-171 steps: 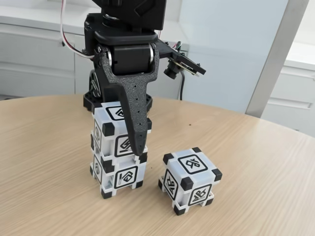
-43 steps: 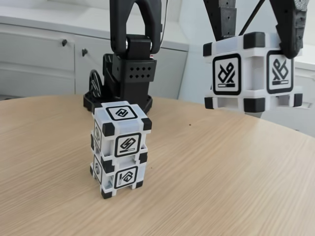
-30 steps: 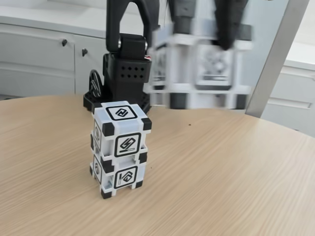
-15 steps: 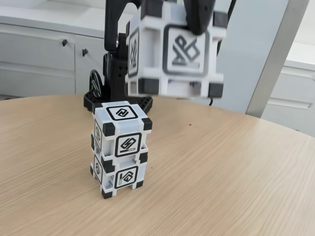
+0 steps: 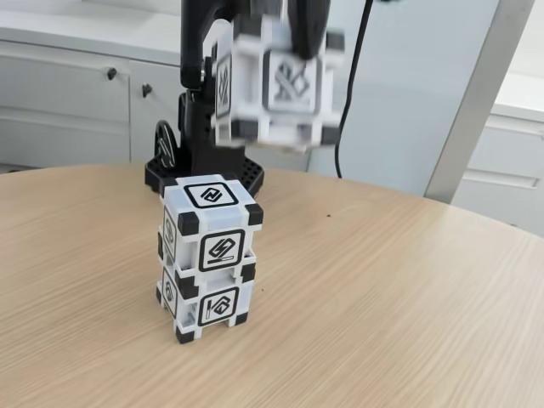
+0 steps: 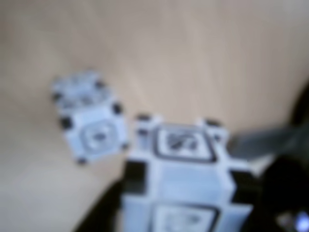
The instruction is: Stack cubes from left to right.
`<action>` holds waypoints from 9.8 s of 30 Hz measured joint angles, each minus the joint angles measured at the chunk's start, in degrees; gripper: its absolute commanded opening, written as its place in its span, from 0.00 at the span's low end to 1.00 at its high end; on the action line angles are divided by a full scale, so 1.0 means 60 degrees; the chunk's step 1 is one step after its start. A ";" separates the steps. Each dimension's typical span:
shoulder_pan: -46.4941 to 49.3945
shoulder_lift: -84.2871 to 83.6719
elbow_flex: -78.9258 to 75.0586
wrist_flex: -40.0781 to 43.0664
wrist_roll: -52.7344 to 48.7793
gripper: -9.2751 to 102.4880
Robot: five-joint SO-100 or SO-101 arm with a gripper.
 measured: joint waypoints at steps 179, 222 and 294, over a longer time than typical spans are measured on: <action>-0.1890 0.4687 -0.0923 0.0015 0.0205 0.08; -0.4717 0.4658 1.0474 -0.7295 0.3501 0.08; -0.2534 0.9316 1.2759 -0.6401 0.4014 0.10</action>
